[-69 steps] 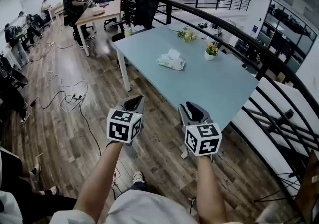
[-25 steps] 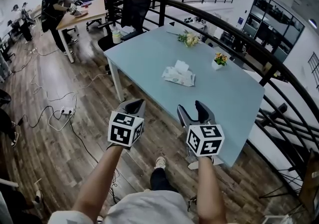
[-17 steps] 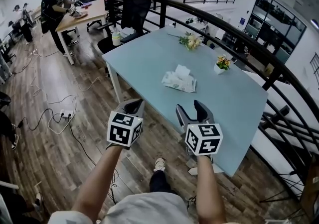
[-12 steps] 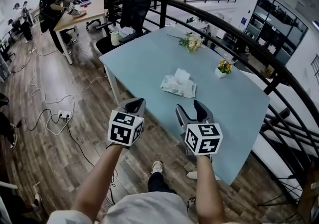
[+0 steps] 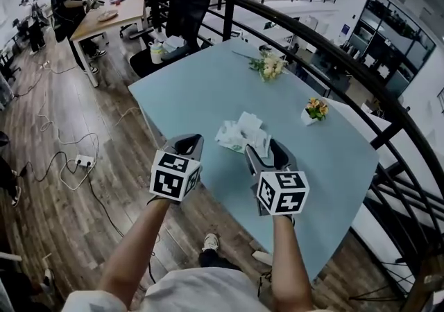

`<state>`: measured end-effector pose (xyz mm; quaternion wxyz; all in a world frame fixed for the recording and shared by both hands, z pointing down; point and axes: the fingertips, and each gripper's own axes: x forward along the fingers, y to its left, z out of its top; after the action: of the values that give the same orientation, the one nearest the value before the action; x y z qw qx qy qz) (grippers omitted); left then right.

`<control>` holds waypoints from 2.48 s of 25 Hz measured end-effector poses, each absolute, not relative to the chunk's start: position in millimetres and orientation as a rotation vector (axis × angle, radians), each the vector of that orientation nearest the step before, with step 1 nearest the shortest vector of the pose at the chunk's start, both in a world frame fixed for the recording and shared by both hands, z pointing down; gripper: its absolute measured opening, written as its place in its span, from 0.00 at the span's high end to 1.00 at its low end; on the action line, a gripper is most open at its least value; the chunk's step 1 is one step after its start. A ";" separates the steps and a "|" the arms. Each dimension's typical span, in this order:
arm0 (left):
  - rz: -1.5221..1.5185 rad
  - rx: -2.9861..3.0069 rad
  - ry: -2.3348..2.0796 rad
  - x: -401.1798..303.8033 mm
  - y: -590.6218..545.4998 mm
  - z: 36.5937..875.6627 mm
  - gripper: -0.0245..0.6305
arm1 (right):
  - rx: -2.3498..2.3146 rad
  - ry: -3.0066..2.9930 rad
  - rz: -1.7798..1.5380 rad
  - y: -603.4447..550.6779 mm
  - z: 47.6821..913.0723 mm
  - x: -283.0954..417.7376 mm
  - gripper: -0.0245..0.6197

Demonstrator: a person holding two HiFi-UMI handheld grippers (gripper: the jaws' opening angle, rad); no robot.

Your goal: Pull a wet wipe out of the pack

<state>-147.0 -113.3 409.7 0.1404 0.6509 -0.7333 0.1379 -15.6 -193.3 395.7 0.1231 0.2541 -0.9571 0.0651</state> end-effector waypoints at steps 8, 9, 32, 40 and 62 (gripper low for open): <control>0.422 1.873 -2.123 -160.7 -162.5 409.5 0.97 | 0.740 -2.786 0.197 -245.6 397.5 -30.1 0.55; 0.425 1.874 -2.122 -161.3 -167.7 409.6 0.97 | 0.742 -2.786 0.198 -251.2 397.8 -30.7 0.55; 0.479 1.927 -2.077 -178.4 -260.4 417.7 0.97 | 0.825 -2.774 0.255 -334.6 413.9 -37.9 0.55; 0.489 1.997 -2.035 -182.6 -285.4 421.0 0.97 | 0.895 -2.752 0.255 -350.3 421.6 -38.3 0.55; 0.502 2.326 -1.673 -212.6 -364.0 432.1 0.97 | 1.329 -2.551 0.304 -379.5 425.5 -58.7 0.55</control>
<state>-212.6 -364.0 432.1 0.1163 0.7942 -0.5712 0.1715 -58.7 -379.5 425.5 0.1243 0.4561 -0.8751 0.1042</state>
